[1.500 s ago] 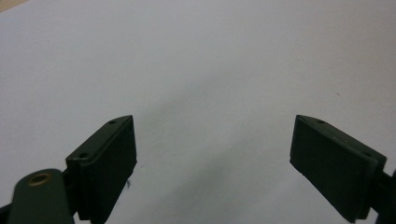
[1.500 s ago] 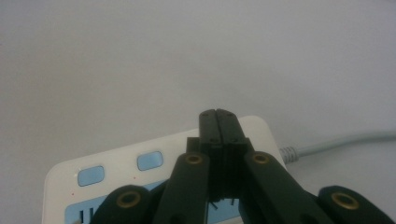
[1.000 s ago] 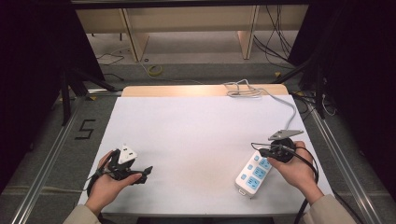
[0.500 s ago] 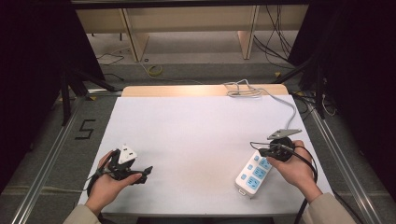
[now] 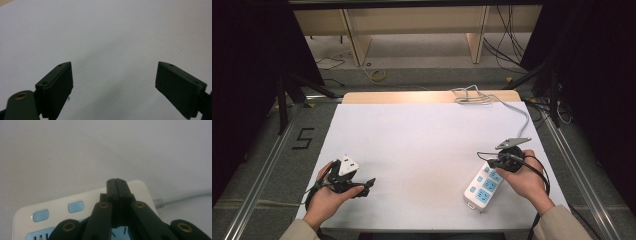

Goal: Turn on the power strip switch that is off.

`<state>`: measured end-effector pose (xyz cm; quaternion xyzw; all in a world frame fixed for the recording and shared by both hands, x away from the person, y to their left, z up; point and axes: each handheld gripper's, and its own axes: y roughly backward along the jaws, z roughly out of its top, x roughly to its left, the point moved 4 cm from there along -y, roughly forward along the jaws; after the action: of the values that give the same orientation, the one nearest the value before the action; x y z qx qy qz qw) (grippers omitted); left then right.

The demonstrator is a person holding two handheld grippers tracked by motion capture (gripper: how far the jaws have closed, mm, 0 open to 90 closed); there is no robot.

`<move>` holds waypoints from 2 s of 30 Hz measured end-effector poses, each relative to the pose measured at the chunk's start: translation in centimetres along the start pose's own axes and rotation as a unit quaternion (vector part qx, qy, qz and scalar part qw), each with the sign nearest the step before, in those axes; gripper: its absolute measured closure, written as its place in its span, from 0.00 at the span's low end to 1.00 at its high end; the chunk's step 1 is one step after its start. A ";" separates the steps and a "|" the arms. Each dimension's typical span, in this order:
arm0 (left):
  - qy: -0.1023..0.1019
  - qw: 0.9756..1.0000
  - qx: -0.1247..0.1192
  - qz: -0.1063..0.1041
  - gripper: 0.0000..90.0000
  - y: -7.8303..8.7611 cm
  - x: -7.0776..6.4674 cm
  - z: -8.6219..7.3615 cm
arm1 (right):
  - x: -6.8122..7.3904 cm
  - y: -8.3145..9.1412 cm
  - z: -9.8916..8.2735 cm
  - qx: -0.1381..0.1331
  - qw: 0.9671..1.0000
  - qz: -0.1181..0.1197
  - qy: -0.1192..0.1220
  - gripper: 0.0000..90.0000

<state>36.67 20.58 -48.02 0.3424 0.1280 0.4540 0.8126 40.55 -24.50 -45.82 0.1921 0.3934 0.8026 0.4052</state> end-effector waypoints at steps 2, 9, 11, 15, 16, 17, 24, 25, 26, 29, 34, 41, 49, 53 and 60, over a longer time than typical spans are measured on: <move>0.000 1.000 0.000 0.000 0.16 0.0 0.0 0.0 | 0.1 -0.1 0.0 0.003 1.000 0.000 -0.001 1.00; 0.000 1.000 0.000 0.000 0.16 0.0 0.0 0.0 | 0.1 -0.4 0.1 0.009 1.000 0.002 0.002 1.00; -0.002 1.000 0.001 0.000 0.16 0.0 0.0 0.0 | 0.1 -0.5 0.1 0.010 1.000 0.002 0.002 1.00; -0.002 1.000 0.002 0.000 0.16 0.0 0.0 0.0 | 0.2 -0.7 0.1 0.014 1.000 0.003 0.005 1.00; -0.002 1.000 0.001 0.000 0.16 0.0 0.0 0.0 | 0.2 -0.7 0.1 0.016 1.000 0.003 0.005 1.00; -0.002 1.000 0.002 0.000 0.16 0.0 0.0 0.0 | 0.2 -0.8 0.1 0.017 1.000 0.003 0.006 1.00; -0.002 1.000 0.000 0.000 0.16 0.0 0.0 0.0 | 0.1 -1.0 0.1 0.021 1.000 0.004 0.007 1.00; -0.003 1.000 0.000 0.000 0.16 0.0 0.0 0.0 | 0.2 -1.0 0.1 0.022 1.000 0.004 0.006 1.00; -0.002 1.000 0.000 0.000 0.16 0.0 0.0 0.0 | 0.2 -1.1 0.1 0.023 1.000 0.004 0.006 1.00; -0.002 1.000 0.002 -0.001 0.16 0.0 0.0 0.0 | 0.2 -1.2 0.1 0.026 1.000 0.004 0.007 1.00; -0.002 1.000 0.001 -0.001 0.16 0.0 0.0 0.0 | 0.2 -1.4 0.1 0.032 0.999 0.006 0.007 1.00; -0.003 1.000 0.001 -0.001 0.16 0.0 0.0 0.0 | 0.2 -1.5 0.1 0.036 0.999 0.007 0.011 1.00; -0.003 1.000 0.001 -0.001 0.16 0.0 0.0 0.0 | 0.3 -1.7 0.1 0.041 0.999 0.006 0.013 1.00; -0.003 1.000 0.001 -0.001 0.16 0.0 0.0 0.0 | 0.3 -1.8 0.1 0.043 0.999 0.007 0.013 1.00; -0.003 1.000 0.001 -0.001 0.16 0.0 0.0 0.0 | 0.4 -1.8 0.1 0.046 0.999 0.007 0.015 1.00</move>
<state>36.68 20.55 -48.06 0.3440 0.1264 0.4521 0.8132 41.32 -23.48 -47.20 0.2013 0.4347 0.7893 0.3841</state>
